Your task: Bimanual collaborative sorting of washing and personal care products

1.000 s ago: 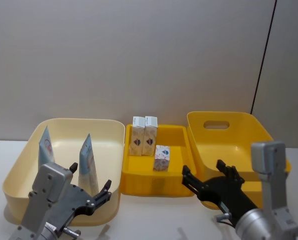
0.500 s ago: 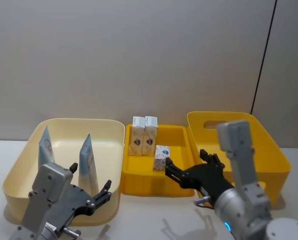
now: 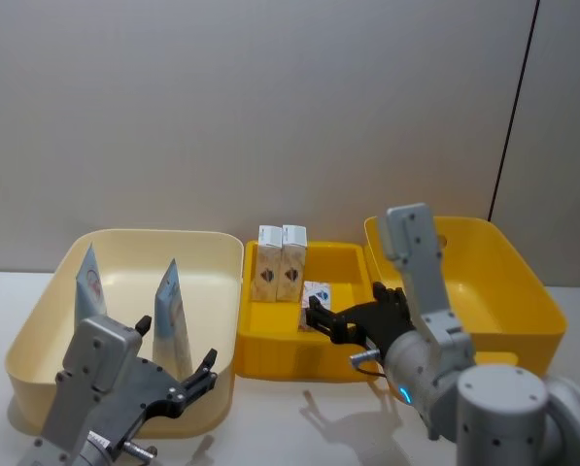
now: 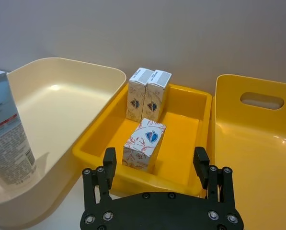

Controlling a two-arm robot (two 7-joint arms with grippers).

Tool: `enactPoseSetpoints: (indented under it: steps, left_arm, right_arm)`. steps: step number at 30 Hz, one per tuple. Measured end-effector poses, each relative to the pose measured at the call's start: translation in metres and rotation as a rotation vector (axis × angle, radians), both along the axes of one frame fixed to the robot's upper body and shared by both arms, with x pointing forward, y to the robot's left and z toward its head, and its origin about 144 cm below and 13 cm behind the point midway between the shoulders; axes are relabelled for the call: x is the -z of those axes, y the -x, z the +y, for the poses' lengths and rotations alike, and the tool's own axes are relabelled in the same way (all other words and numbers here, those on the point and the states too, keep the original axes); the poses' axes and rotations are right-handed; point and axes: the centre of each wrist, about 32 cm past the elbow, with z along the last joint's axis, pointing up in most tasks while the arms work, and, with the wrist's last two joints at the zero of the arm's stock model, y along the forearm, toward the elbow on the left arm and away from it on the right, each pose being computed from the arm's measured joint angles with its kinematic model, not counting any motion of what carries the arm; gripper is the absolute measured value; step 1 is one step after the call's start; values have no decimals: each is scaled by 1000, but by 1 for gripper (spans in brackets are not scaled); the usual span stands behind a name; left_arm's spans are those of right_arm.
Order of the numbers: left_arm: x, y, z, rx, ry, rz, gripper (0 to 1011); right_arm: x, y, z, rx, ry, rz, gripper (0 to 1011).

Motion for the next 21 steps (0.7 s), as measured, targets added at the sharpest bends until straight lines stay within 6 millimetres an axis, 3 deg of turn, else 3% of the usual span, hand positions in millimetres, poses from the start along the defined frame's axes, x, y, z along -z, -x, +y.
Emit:
enactPoseSetpoints:
  steps: [21]
  left_arm:
    - [0, 0, 0, 0, 0, 0, 1004]
  right_arm:
    - [-3, -46, 24, 40, -6, 123, 1001]
